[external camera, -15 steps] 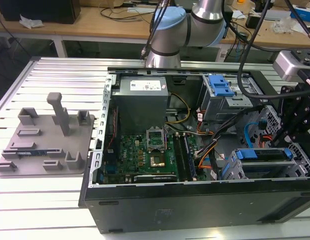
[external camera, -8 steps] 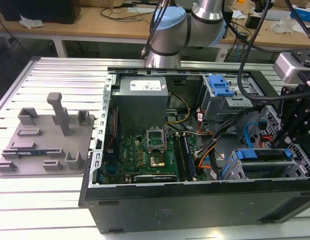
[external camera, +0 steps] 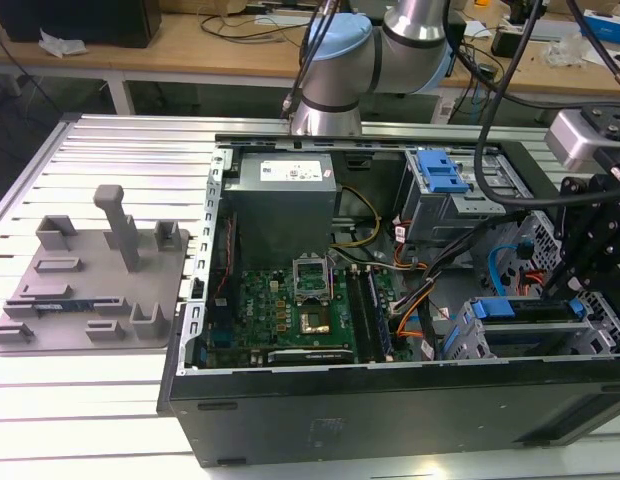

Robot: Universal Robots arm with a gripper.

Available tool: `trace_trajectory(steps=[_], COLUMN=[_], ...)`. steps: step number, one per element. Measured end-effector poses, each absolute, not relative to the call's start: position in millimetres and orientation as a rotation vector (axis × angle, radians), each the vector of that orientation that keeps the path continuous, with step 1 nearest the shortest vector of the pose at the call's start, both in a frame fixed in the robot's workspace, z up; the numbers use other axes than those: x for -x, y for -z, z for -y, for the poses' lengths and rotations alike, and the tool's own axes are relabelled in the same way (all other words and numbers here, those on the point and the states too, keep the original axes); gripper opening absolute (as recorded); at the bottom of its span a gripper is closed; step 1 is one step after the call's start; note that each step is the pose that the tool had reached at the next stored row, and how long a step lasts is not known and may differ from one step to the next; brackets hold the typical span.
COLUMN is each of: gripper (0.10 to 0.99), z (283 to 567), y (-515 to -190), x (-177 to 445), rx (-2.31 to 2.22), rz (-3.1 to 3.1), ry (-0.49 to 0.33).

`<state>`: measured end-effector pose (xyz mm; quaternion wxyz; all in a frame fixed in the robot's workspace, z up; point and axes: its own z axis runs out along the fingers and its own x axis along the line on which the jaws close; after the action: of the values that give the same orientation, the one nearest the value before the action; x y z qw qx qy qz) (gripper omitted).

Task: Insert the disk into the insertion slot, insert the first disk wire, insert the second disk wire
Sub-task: 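Insert the first disk wire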

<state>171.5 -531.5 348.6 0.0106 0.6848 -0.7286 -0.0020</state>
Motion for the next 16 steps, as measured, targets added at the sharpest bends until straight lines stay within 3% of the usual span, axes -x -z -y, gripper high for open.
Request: trace_trajectory(steps=[16], gripper=[0.165], z=[532.1], y=[-340.2], x=[-171.5], rx=[-2.137], rz=[2.274], ry=[0.006])
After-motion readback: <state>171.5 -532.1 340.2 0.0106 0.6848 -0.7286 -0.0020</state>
